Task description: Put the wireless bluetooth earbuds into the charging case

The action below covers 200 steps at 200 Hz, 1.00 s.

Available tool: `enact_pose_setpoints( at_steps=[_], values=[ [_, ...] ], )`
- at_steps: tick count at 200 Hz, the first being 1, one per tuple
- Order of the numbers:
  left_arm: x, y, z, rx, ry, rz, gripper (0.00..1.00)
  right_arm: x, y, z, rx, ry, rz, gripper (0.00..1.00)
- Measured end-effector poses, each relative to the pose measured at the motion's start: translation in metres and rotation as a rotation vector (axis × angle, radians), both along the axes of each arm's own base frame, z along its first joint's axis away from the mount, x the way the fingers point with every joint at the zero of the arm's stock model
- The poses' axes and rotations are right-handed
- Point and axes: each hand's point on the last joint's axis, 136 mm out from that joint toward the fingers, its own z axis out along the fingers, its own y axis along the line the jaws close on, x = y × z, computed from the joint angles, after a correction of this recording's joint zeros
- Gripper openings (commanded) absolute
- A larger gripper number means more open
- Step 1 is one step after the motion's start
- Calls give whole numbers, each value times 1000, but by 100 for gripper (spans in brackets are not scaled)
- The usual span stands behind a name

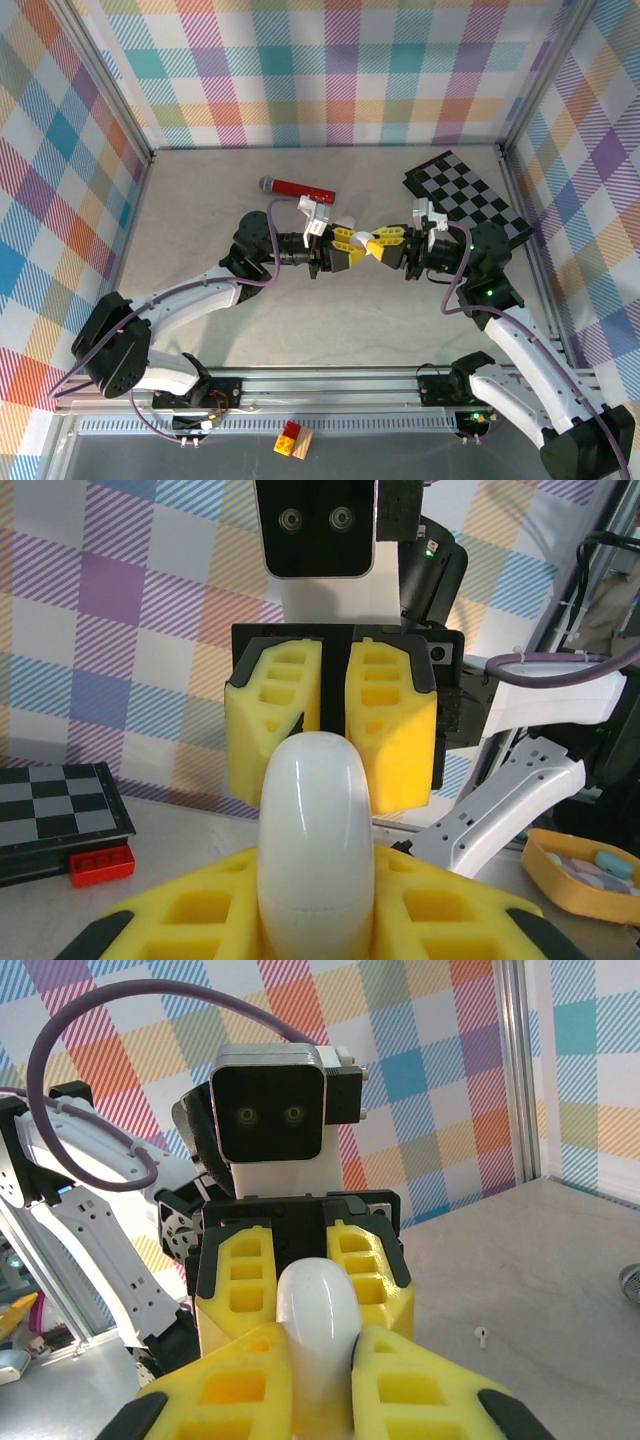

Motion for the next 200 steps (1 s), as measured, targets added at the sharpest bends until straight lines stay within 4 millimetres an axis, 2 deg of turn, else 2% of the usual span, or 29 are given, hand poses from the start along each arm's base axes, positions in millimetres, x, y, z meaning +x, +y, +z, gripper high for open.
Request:
enact_pose_setpoints(
  at_steps=[4,13,41,66,121,151,200],
  values=[
    [0,0,0,1,2,-1,18,0,0,0,-1,0,0,0],
    [0,0,0,1,0,0,17,0,0,-1,-3,1,-2,8],
    [1,0,-2,6,0,4,12,5,0,-4,-16,11,-20,40],
    [4,0,-2,4,-18,21,12,17,0,-9,-37,58,-60,52],
    [14,4,-11,13,-59,81,13,38,-1,-16,-66,125,-156,57],
    [11,5,-23,27,-104,76,13,51,-6,-12,-61,135,-228,59],
    [14,12,-37,19,-165,103,16,59,-14,-8,-43,140,-301,63]
  ],
)
